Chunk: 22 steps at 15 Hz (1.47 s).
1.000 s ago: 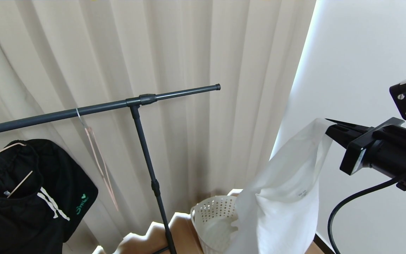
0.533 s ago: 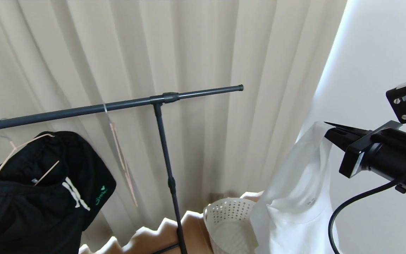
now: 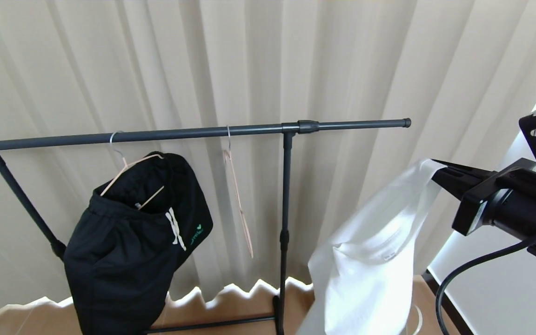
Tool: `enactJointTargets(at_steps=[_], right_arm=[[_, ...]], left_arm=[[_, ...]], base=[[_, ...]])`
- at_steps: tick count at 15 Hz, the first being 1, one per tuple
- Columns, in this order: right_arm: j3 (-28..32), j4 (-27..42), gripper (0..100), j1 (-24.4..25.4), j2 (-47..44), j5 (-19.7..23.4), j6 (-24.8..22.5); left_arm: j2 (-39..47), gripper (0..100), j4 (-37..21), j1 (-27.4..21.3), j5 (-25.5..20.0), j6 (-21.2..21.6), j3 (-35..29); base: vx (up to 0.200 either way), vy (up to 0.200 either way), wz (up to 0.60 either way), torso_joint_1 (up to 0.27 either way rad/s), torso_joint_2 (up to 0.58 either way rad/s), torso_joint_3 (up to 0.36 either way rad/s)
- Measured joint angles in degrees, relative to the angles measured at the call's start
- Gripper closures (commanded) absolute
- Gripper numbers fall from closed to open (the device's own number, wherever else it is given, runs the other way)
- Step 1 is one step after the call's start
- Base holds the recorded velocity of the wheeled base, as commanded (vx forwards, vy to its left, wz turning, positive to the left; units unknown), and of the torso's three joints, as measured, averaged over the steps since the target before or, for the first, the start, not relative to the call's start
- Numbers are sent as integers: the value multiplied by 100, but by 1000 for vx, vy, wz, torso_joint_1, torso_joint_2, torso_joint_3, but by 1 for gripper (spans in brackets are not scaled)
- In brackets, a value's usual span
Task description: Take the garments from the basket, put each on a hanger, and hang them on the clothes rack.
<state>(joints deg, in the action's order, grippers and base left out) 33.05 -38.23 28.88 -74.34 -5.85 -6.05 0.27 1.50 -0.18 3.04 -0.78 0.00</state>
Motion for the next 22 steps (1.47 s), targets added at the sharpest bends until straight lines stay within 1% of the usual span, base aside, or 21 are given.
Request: enactJointTargets(at_steps=[3,4,6,10,13,16,19,22], right_arm=[[0,9,100,-165,35,13,0],[13,7,100,-262,67,16,0],[29,38,100,-380,118,28,0],[-1,55,100,-419,146,30,-40],[-1,30,100,-419,138,28,-62],[-1,33,100,-419,133,28,-71],[-15,29,100,-429,129,24,-73],[-12,38,100,-419,69,30,-71]], left_arm=[[0,0,2,-2,5,-6,0],[0,0,5,5,-4,0,0],[0,0,-6,-6,-4,0,0],[0,0,-2,0,-6,12,0],[0,0,-2,2,-6,7,0],[0,0,0,0,-4,10,0],[0,0,-2,5,-9,12,0],[0,0,-5,0,-9,12,0]], base=[[0,0,0,0,0,0],[-200,0,0,-7,2,2],[0,0,0,0,0,0],[0,0,0,0,0,0],[0,200,0,7,1,1],[0,0,0,0,0,0],[-200,0,0,2,5,-1],[0,0,0,0,0,0]])
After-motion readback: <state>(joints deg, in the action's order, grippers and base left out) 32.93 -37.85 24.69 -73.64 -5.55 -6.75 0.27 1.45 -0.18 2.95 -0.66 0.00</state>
